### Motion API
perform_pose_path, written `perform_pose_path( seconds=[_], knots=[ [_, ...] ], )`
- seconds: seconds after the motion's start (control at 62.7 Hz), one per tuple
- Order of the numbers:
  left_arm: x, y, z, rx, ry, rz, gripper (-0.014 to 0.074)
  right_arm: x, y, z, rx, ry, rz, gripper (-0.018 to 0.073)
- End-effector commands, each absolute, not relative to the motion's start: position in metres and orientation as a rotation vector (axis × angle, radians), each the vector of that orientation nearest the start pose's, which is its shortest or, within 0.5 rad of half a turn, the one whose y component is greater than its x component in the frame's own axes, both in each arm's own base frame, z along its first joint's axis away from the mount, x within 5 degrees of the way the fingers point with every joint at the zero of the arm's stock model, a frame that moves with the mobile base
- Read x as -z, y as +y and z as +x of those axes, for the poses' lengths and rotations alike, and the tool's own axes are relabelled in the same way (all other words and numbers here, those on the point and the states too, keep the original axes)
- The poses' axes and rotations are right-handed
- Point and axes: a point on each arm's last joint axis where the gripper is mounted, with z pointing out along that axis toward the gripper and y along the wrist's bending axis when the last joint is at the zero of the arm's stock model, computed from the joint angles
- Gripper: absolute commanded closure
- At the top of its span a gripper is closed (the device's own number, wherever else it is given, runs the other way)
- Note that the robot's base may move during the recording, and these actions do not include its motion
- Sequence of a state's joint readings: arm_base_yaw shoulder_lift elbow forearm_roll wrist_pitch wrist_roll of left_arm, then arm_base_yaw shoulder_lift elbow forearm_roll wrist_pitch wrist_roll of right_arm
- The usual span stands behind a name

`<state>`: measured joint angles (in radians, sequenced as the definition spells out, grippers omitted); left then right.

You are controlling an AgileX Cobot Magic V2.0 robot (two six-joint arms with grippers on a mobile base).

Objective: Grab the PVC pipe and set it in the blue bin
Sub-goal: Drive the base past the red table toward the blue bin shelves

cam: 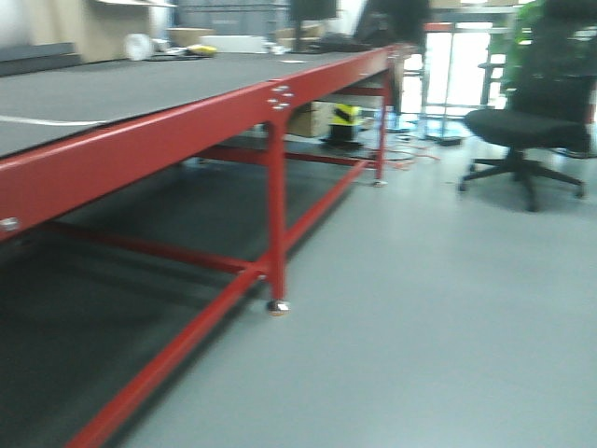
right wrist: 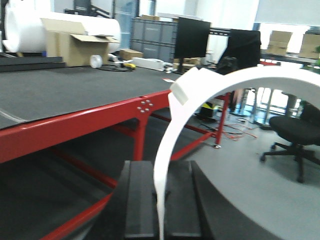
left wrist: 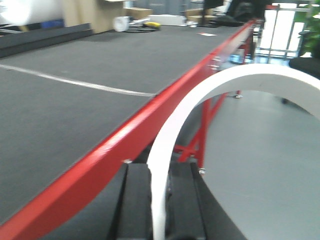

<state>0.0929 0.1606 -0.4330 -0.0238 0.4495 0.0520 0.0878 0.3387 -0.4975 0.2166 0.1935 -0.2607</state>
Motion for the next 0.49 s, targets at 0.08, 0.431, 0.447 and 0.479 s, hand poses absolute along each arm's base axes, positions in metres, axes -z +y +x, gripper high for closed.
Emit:
perform_pose_path(
  seconds=[0.08,0.431,0.447,0.479],
  knots=[
    [-0.3089,0.0032,0.0442,-0.082,1.637,-0.052,0.0707,-0.3440,0.0096,0.0735,-0.051,1.472,-0.135,0.0718],
    [-0.3089,0.0032,0.0442,-0.082,1.637,-0.052,0.0707,-0.3440,0.0096,0.0735,-0.051,1.472,-0.135,0.0718],
    [-0.3089,0.0032,0.0442,-0.082,1.637,-0.052,0.0707,-0.3440,0.0096,0.0735,-0.051,1.472,-0.135,0.0718],
    [-0.3089,0.0032,0.0442,-0.082,1.637,-0.052,0.0707,-0.3440,0.0096,0.0735,-0.051,1.472,-0.135,0.0718]
  ],
)
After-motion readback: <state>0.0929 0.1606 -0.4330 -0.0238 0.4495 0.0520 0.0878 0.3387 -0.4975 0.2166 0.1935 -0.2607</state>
